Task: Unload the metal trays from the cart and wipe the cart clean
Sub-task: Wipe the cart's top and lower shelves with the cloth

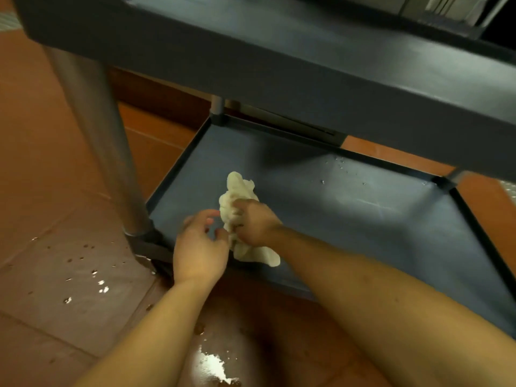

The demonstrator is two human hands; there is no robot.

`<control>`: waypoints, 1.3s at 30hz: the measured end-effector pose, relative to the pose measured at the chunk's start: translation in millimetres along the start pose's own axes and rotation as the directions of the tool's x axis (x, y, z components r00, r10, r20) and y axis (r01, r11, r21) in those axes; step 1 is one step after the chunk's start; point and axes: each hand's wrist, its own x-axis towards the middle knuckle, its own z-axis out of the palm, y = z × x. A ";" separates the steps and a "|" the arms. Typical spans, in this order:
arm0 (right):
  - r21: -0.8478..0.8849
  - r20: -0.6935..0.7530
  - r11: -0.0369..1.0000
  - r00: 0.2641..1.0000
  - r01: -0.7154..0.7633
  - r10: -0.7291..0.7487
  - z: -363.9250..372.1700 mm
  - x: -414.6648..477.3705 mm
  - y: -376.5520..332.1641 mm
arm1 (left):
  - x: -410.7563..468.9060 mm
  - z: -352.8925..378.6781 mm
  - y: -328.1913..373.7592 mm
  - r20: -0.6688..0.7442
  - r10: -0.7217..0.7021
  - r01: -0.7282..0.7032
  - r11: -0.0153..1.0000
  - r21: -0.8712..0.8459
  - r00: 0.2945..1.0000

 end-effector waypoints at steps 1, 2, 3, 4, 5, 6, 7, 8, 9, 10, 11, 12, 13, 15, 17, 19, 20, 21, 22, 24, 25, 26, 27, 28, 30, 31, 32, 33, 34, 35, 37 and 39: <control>-0.008 -0.008 0.999 0.999 -0.041 0.041 -9.5 -9.1 21.6 | -2.9 11.3 6.4 0.038 0.020 -0.020 1.000 -0.008 0.999; -0.014 -0.010 0.996 0.996 -0.085 0.085 -19.9 -20.6 44.7 | -6.6 23.3 13.2 0.076 0.041 -0.040 0.999 -0.014 0.996; -0.011 -0.015 0.991 0.991 -0.135 0.135 -29.9 -33.2 68.7 | -10.8 35.6 20.0 0.107 0.066 -0.065 0.998 -0.016 0.992; 0.002 -0.026 0.982 0.982 -0.187 0.187 -40.1 -47.4 92.7 | -16.0 47.5 26.5 0.134 0.088 -0.087 0.996 -0.012 0.987; 0.017 -0.040 0.970 0.969 -0.242 0.242 -50.3 -62.4 117.3 | -21.3 59.5 32.9 0.155 0.111 -0.112 0.994 -0.002 0.982; 0.030 -0.056 0.955 0.954 -0.294 0.295 -60.6 -77.4 141.6 | -26.7 70.9 38.9 0.176 0.136 -0.141 0.990 0.014 0.975; 0.037 -0.070 0.939 0.937 -0.341 0.343 -70.4 -92.2 165.3 | -31.7 82.4 43.9 0.196 0.162 -0.171 0.985 0.031 0.967; 0.035 -0.079 0.923 0.920 -0.382 0.384 -80.3 -106.6 188.0 | -36.7 92.7 49.1 0.216 0.181 -0.195 0.980 0.043 0.959; 0.027 -0.085 0.908 0.904 -0.419 0.419 -89.8 -120.6 208.7 | -41.3 103.1 54.6 0.240 0.192 -0.210 0.976 0.052 0.952; 0.017 -0.089 0.892 0.888 -0.452 0.452 -98.2 -133.7 227.9 | -45.7 113.2 59.8 0.266 0.201 -0.223 0.973 0.053 0.943; 0.004 -0.097 0.875 0.871 -0.484 0.482 -105.5 -145.8 245.9 | -49.6 123.5 65.1 0.291 0.210 -0.234 0.971 0.049 0.933; -0.004 -0.105 0.860 0.855 -0.511 0.508 -112.0 -157.6 262.3 | -53.8 133.3 70.1 0.314 0.221 -0.247 0.968 0.045 0.923; -0.005 -0.114 0.843 0.838 -0.538 0.534 -117.3 -168.9 278.2 | -58.7 142.9 75.2 0.338 0.234 -0.264 0.964 0.043 0.911; -0.003 -0.129 0.798 0.792 -0.602 0.597 -126.5 -189.1 304.5 | -68.7 158.9 82.7 0.382 0.266 -0.306 0.951 0.046 0.885; 0.017 -0.146 0.759 0.750 -0.651 0.646 -133.6 -205.9 326.4 | -77.1 171.0 86.9 0.414 0.282 -0.333 0.942 0.054 0.865; -0.009 -0.156 0.741 0.733 -0.671 0.662 -138.7 -221.2 345.1 | -82.4 179.6 88.9 0.438 0.278 -0.334 0.941 0.055 0.855; -0.022 -0.165 0.732 0.725 -0.680 0.669 -141.3 -227.4 353.4 | -83.9 182.3 89.2 0.445 0.273 -0.330 0.942 0.055 0.853; 0.002 -0.182 0.712 0.700 -0.702 0.690 -143.8 -233.0 360.7 | -84.6 184.7 89.5 0.449 0.271 -0.329 0.943 0.056 0.852; 0.051 -0.194 0.689 0.669 -0.723 0.717 -146.2 -237.5 367.2 | -84.6 186.4 89.3 0.449 0.268 -0.327 0.943 0.058 0.853; 0.118 -0.211 0.646 0.617 -0.754 0.758 -149.6 -243.1 375.7 | -83.4 187.0 89.0 0.443 0.258 -0.317 0.946 0.063 0.858; 0.148 -0.208 0.626 0.594 -0.766 0.777 -149.6 -243.6 378.1 | -82.2 186.1 88.7 0.442 0.254 -0.314 0.947 0.066 0.860; 0.177 -0.188 0.605 0.577 -0.776 0.795 -148.6 -242.8 376.0 | -80.4 184.4 88.1 0.444 0.250 -0.312 0.947 0.071 0.861; 0.177 -0.175 0.597 0.572 -0.782 0.801 -146.5 -238.5 371.6 | -78.0 182.3 86.8 0.447 0.245 -0.311 0.947 0.079 0.860; 0.164 -0.183 0.604 0.578 -0.780 0.795 -143.4 -231.8 367.3 | -75.5 179.3 85.5 0.451 0.238 -0.308 0.948 0.087 0.860; 0.125 -0.202 0.675 0.647 -0.727 0.735 -137.1 -214.7 354.1 | -70.3 173.2 83.0 0.450 0.221 -0.291 0.952 0.092 0.865; 0.126 -0.181 0.720 0.698 -0.682 0.693 -132.9 -203.1 342.9 | -67.1 169.7 81.7 0.444 0.212 -0.279 0.956 0.089 0.870; 0.199 -0.131 0.743 0.734 -0.638 0.666 -130.0 -191.3 329.4 | -65.0 167.4 81.4 0.440 0.208 -0.271 0.959 0.085 0.873; 0.321 -0.115 0.735 0.745 -0.598 0.657 -125.9 -179.5 312.7 | -62.7 164.5 81.2 0.437 0.208 -0.268 0.960 0.079 0.875; 0.465 -0.091 0.669 0.720 -0.579 0.687 -119.8 -165.3 294.8 | -60.1 160.1 80.2 0.435 0.210 -0.266 0.961 0.071 0.875; 0.532 -0.079 0.655 0.739 -0.536 0.669 -113.5 -154.8 276.5 | -57.6 155.1 78.7 0.435 0.211 -0.265 0.962 0.066 0.876; 0.438 -0.075 0.752 0.814 -0.492 0.576 -99.6 -130.3 240.9 | -52.5 143.2 73.8 0.430 0.212 -0.263 0.963 0.062 0.878; 0.262 -0.095 0.878 0.894 -0.401 0.437 -84.5 -100.4 205.4 | -46.6 127.7 67.0 0.414 0.203 -0.248 0.967 0.057 0.888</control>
